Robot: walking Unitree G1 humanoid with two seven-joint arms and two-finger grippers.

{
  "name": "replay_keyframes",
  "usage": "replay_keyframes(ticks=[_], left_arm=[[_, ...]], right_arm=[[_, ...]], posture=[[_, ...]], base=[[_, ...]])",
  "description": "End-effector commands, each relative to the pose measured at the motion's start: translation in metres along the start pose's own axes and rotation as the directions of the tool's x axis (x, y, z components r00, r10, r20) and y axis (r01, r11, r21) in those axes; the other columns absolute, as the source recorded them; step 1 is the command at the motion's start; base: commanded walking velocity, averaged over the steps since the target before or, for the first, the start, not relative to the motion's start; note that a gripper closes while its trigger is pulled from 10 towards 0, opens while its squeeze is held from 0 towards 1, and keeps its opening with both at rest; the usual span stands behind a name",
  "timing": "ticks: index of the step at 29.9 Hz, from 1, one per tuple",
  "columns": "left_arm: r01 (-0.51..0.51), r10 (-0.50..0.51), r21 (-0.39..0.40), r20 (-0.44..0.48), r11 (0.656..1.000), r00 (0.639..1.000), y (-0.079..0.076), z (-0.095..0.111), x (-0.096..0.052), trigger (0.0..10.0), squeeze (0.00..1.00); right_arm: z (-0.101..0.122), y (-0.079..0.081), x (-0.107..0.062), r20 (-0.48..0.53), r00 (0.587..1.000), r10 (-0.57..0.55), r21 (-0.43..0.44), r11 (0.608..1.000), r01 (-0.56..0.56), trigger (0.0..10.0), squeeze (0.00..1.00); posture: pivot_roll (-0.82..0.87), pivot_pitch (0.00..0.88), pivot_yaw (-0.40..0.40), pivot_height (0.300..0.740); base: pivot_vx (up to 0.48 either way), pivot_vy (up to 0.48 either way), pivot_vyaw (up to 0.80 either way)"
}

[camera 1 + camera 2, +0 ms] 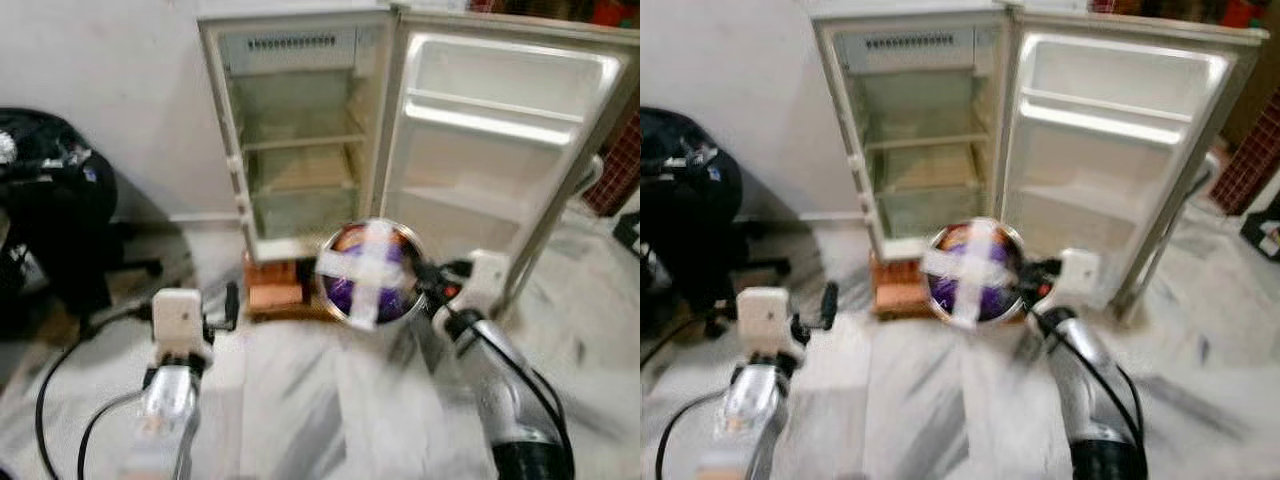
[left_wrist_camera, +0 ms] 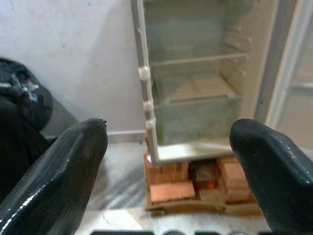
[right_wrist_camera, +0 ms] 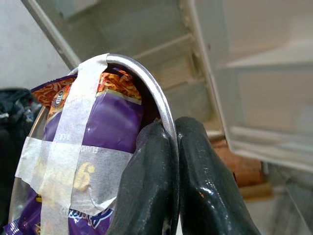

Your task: Restocking fridge

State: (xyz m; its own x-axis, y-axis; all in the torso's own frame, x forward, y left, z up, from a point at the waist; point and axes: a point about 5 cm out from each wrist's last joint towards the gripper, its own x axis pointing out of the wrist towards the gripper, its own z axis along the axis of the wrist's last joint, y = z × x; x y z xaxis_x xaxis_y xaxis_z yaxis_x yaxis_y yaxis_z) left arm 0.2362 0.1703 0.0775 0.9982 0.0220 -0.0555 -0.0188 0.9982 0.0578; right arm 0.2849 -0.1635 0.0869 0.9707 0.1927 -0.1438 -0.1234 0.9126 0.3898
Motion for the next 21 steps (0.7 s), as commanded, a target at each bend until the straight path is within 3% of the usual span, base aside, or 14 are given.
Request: replay_keyframes(ticks=[1, 6, 21], left_arm=[[-0.021, 0.020, 0.012, 0.003, 1.000, 1.000, 0.0078, 0.0016, 0.0005, 10.0, 0.00], [-0.020, 0.020, 0.007, -0.002, 1.000, 1.000, 0.0073, 0.0011, -0.0005, 10.0, 0.00], [-0.025, 0.025, 0.004, 0.001, 1.000, 1.000, 0.0097, 0.0030, 0.0022, 10.0, 0.00]], right_arm=[[0.0059, 0.0144, 0.0043, 0.027, 0.998, 0.056, 0.001, 0.998, -0.056, 10.0, 0.00], [0.0021, 0.0101, -0.0003, 0.010, 0.999, 0.047, -0.007, 0.999, -0.047, 10.0, 0.00], [-0.0004, 0.0074, -0.0010, -0.002, 0.999, 0.036, -0.012, 0.999, -0.036, 10.0, 0.00]], posture=[[0.09, 0.000, -0.014, 0.740], [0.09, 0.000, -0.015, 0.740], [0.09, 0.000, -0.021, 0.740]], base=[[0.390, 0.000, 0.00], [0.384, 0.049, 0.00], [0.337, 0.338, 0.00]])
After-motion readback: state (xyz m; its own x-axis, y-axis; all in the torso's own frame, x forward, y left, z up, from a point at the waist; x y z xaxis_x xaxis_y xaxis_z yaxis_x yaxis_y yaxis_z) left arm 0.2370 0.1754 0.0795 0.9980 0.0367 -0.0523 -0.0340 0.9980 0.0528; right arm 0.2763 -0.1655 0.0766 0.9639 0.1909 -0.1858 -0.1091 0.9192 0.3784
